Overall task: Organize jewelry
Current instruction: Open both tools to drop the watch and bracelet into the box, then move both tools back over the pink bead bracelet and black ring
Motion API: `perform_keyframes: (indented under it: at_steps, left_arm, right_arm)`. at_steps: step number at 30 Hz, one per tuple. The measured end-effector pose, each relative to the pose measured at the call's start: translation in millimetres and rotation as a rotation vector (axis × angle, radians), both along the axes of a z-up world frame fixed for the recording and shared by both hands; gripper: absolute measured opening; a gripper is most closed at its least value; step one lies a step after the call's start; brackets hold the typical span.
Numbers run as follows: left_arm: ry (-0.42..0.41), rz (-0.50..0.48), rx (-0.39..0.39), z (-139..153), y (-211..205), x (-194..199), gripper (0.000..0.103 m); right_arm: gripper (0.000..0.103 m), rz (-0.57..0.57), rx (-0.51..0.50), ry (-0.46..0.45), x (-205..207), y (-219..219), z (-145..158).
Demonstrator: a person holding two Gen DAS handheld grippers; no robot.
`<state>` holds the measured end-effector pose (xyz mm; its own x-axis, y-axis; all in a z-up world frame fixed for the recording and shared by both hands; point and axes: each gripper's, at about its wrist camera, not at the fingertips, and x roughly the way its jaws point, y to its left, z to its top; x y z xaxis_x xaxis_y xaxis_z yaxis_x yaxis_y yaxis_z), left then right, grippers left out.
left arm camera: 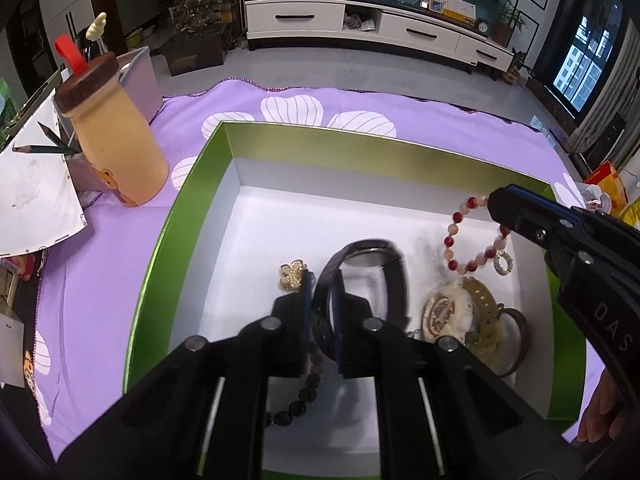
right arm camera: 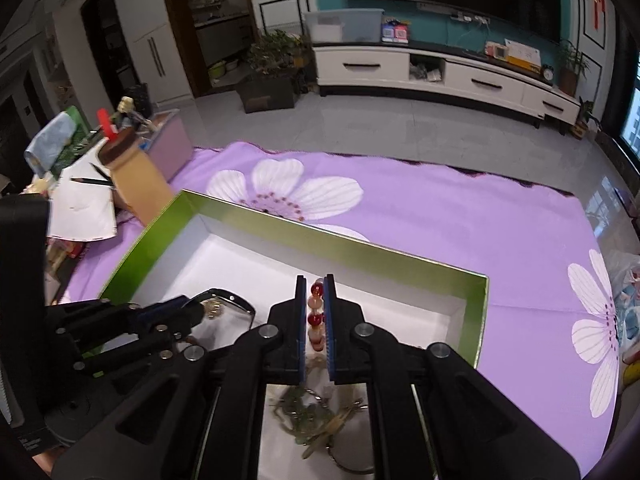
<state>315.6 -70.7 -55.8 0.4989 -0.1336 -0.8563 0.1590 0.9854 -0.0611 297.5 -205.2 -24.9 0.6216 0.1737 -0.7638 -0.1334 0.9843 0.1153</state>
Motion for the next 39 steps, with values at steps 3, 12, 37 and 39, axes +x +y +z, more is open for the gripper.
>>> perform_keyframes:
  at_steps: [3, 12, 37, 39]
  left_arm:
    - [-0.004, 0.000, -0.004, 0, 0, -1, 0.032]
    - [-0.070, 0.019, -0.012, 24, 15, -17, 0.051]
    - [-0.129, 0.021, -0.007, 37, 64, -155, 0.064]
    - [-0.112, 0.024, -0.016, 29, 67, -165, 0.064]
  right_arm:
    - [0.023, -0.025, 0.008, 0.010, -1, -9, -4]
    - [0.029, -0.059, 0.045, -0.017, -30, -40, 6]
    - [0.040, 0.040, 0.019, -0.085, -199, -46, 21]
    - [0.040, 0.059, 0.010, -0.066, -208, -39, 14]
